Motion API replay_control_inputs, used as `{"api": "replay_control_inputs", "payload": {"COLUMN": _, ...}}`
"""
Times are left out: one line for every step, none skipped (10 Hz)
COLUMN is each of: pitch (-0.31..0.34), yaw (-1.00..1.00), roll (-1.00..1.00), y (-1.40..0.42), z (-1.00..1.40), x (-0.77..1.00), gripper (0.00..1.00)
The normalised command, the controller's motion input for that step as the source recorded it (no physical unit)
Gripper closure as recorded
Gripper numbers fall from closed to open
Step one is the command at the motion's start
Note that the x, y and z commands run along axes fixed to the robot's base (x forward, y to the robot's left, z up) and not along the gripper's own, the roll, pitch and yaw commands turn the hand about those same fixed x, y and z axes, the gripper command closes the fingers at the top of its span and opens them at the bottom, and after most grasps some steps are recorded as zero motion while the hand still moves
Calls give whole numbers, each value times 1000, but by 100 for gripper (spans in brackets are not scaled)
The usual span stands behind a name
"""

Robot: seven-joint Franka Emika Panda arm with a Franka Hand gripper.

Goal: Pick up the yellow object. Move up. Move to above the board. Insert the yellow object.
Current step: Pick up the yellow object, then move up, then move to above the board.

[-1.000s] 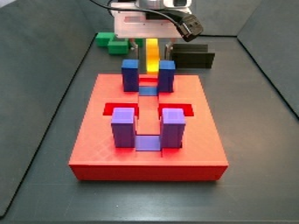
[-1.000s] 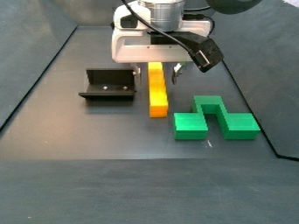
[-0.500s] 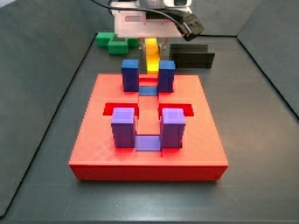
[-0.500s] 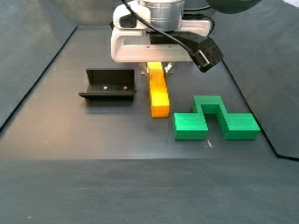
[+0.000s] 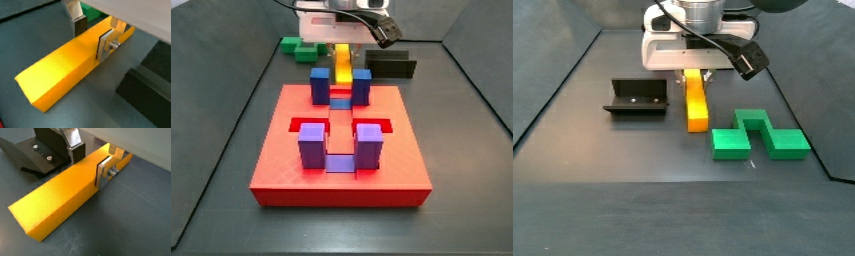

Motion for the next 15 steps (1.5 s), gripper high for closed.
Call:
{"api": "replay_control_inputs", "payload": {"pitch": 0, "yaw": 0, "roll": 0, "y": 0, "z": 0, "x": 0, "gripper": 100}}
{"api": "replay_control_inputs", "payload": {"pitch": 0, "yaw": 0, "roll": 0, "y": 0, "z": 0, "x": 0, "gripper": 100}}
{"api": "replay_control_inputs", "payload": {"pitch": 0, "yaw": 0, "roll": 0, "y": 0, "z": 0, "x": 0, "gripper": 100}}
{"api": "replay_control_inputs", "payload": {"pitch": 0, "yaw": 0, "roll": 0, "y": 0, "z": 0, "x": 0, "gripper": 100}}
{"api": "replay_control_inputs", "payload": {"pitch": 0, "yaw": 0, "roll": 0, "y": 0, "z": 0, "x": 0, "gripper": 100}}
{"api": "replay_control_inputs", "payload": {"pitch": 0, "yaw": 0, "roll": 0, "y": 0, "z": 0, "x": 0, "gripper": 100}}
{"api": "replay_control_inputs", "payload": {"pitch": 0, "yaw": 0, "roll": 0, "y": 0, "z": 0, "x": 0, "gripper": 100}}
{"api": "replay_control_inputs", "payload": {"pitch": 0, "yaw": 0, "roll": 0, "y": 0, "z": 0, "x": 0, "gripper": 100}}
{"api": "replay_control_inputs", "payload": {"pitch": 0, "yaw": 0, "roll": 0, "y": 0, "z": 833, "x": 0, "gripper": 100}}
{"api": "replay_control_inputs", "payload": {"pitch": 31, "yaw": -10, "roll": 1, "y": 29, "z": 785, "x": -61, "gripper": 100}}
{"api": "replay_control_inputs", "payload": {"pitch": 31, "yaw": -14, "roll": -4, "y": 27, "z": 587, "x": -84, "gripper": 100}}
{"api": "replay_control_inputs", "payload": {"pitch": 7, "yaw": -14, "roll": -10, "y": 16, "z": 383, "x": -64, "gripper": 100}}
{"api": "replay_control_inputs", "payload": {"pitch": 0, "yaw": 0, "roll": 0, "y": 0, "z": 1400, "x": 0, "gripper": 100}}
{"api": "replay_control_inputs", "payload": {"pitch": 30, "yaw": 0, "roll": -4, "y": -3, "z": 1400, "x": -9, "gripper": 100}}
{"api": "replay_control_inputs", "payload": {"pitch": 26, "yaw": 2, "roll": -12, "y": -4, "z": 1400, "x": -29, "gripper": 100}}
